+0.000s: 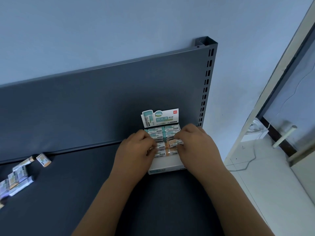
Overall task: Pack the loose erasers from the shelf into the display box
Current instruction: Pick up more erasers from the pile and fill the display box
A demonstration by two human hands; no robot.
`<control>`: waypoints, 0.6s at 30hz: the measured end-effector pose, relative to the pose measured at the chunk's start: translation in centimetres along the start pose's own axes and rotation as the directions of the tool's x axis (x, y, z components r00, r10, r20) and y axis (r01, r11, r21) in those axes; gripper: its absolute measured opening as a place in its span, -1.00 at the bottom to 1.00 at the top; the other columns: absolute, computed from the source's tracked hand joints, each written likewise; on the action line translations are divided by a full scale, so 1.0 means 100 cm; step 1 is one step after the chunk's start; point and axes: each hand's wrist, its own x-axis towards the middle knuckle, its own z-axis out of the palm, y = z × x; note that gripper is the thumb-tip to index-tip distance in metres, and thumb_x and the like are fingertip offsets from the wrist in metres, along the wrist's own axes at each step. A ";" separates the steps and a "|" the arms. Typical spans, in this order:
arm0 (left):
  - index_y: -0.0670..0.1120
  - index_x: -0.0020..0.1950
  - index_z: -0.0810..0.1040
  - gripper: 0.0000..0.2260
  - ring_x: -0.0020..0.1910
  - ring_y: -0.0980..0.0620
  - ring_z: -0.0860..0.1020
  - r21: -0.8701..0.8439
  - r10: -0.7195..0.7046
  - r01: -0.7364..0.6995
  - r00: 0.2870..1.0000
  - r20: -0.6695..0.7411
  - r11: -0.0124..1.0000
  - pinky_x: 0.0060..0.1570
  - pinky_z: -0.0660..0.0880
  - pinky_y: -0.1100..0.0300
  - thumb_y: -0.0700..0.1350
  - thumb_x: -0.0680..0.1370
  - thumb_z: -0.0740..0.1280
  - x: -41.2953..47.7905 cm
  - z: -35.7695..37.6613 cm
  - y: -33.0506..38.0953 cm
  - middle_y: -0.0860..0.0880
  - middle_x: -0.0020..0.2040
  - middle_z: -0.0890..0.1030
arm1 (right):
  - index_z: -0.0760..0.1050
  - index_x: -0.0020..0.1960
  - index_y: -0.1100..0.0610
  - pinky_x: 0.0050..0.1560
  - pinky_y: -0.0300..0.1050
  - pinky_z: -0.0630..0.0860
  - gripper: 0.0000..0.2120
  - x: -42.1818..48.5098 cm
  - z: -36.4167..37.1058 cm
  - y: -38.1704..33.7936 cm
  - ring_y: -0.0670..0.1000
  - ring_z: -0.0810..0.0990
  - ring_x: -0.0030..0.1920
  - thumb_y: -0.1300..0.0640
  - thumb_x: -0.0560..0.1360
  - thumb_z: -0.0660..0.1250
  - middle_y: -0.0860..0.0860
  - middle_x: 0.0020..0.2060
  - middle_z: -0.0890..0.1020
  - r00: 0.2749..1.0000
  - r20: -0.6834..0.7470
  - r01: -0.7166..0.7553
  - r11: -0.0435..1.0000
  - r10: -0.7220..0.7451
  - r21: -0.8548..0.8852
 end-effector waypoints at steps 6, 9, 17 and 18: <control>0.00 -0.12 0.70 -0.95 -0.19 0.03 0.50 0.041 0.015 -0.015 1.000 0.010 0.999 -0.26 0.52 0.08 -0.13 0.45 0.51 0.004 0.002 -0.001 0.11 -0.16 0.57 | 0.67 0.10 0.01 -0.08 -0.02 0.59 -0.72 -0.001 0.002 -0.001 0.06 0.54 0.00 0.22 0.42 0.40 -0.05 0.05 0.57 1.000 -0.023 -0.006 0.999 0.007 0.043; -0.02 -0.14 0.69 -0.96 -0.17 0.03 0.52 0.049 -0.002 0.001 1.000 0.013 0.999 -0.29 0.54 0.06 -0.16 0.47 0.46 0.005 0.002 -0.002 0.10 -0.17 0.57 | 0.68 0.10 0.01 -0.12 -0.03 0.60 -0.72 -0.001 0.004 -0.001 0.05 0.55 -0.02 0.21 0.42 0.41 -0.06 0.03 0.57 1.000 -0.028 -0.007 0.998 0.008 0.056; -0.03 -0.14 0.67 -0.94 -0.17 0.02 0.53 0.011 -0.045 0.045 0.999 -0.016 0.999 -0.31 0.53 0.09 -0.18 0.46 0.47 0.002 0.004 0.000 0.09 -0.15 0.57 | 0.67 0.01 0.07 -0.24 -0.06 0.58 -0.83 0.000 0.008 -0.002 0.06 0.55 -0.11 0.20 0.44 0.40 -0.04 -0.01 0.56 0.998 -0.059 -0.023 0.998 0.026 0.051; -0.03 -0.14 0.66 -0.95 -0.16 0.03 0.53 0.007 -0.050 0.050 0.999 -0.014 0.999 -0.32 0.53 0.10 -0.18 0.47 0.46 0.002 0.004 0.001 0.09 -0.14 0.56 | 0.66 0.01 0.06 -0.23 -0.06 0.59 -0.85 0.000 0.009 -0.002 0.05 0.55 -0.10 0.18 0.45 0.41 -0.05 0.00 0.56 0.998 -0.055 -0.030 0.998 0.033 0.051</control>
